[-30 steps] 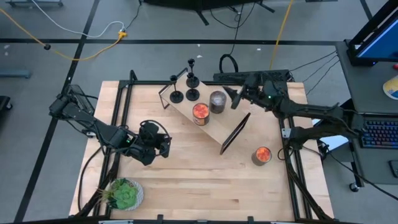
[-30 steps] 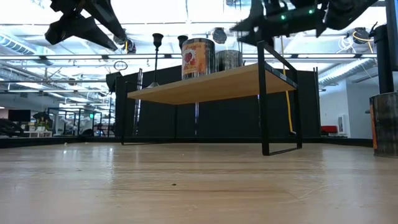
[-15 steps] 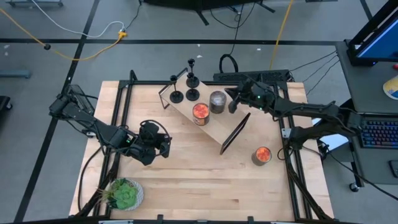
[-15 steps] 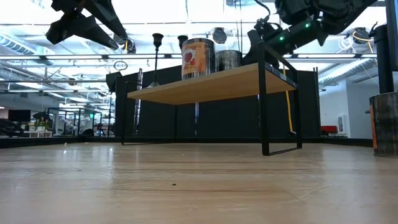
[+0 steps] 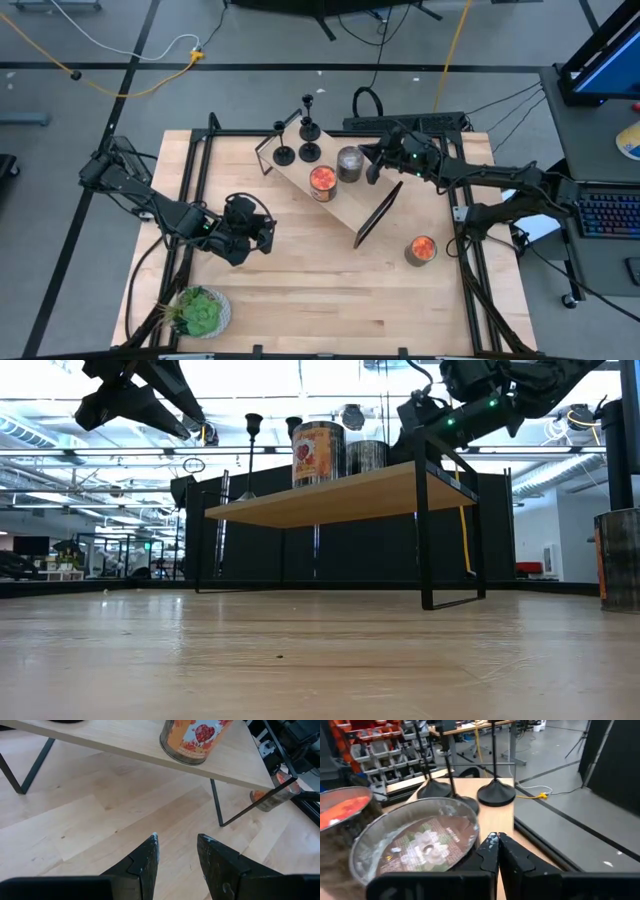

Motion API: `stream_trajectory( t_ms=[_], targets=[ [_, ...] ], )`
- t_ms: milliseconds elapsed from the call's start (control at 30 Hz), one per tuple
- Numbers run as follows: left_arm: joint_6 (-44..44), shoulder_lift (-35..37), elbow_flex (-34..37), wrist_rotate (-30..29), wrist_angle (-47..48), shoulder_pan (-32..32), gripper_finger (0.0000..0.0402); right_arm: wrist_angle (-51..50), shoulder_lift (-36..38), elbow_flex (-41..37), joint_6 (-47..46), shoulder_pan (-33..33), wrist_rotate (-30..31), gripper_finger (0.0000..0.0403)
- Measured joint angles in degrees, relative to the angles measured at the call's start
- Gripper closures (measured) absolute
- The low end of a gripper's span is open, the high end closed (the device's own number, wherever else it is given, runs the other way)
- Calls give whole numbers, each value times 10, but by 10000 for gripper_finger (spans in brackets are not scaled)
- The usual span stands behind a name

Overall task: Pick & Place candle stick holders
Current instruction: Put the brown scented candle on the shelf, then put the orange scented candle on the shelf

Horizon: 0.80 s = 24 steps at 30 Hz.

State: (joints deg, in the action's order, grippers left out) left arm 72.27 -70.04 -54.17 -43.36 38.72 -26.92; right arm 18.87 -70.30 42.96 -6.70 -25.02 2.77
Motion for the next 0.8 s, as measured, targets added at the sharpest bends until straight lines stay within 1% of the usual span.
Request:
stream_trajectory(
  t_ms=[100, 400, 533, 633, 700, 800],
  targets=[
    [0, 0, 0, -1, 0, 0, 257, 0, 0, 0, -6, 3, -13, 402],
    [-1, 0, 0, -1, -2, 0, 257, 0, 0, 0, -14, 17, -16, 402],
    [-20, 0, 0, -2, -24, 0, 257, 0, 0, 0, -14, 22, -18, 402],
    [-30, 0, 0, -2, -31, 0, 257, 1, 0, 0, -16, 24, -30, 402],
    [-31, 0, 0, -2, -28, 0, 257, -4, 2, 0, -2, 24, -9, 402],
    [-32, 0, 0, -2, -18, 0, 257, -10, 32, -1, 34, 24, 60, 403]
  ],
)
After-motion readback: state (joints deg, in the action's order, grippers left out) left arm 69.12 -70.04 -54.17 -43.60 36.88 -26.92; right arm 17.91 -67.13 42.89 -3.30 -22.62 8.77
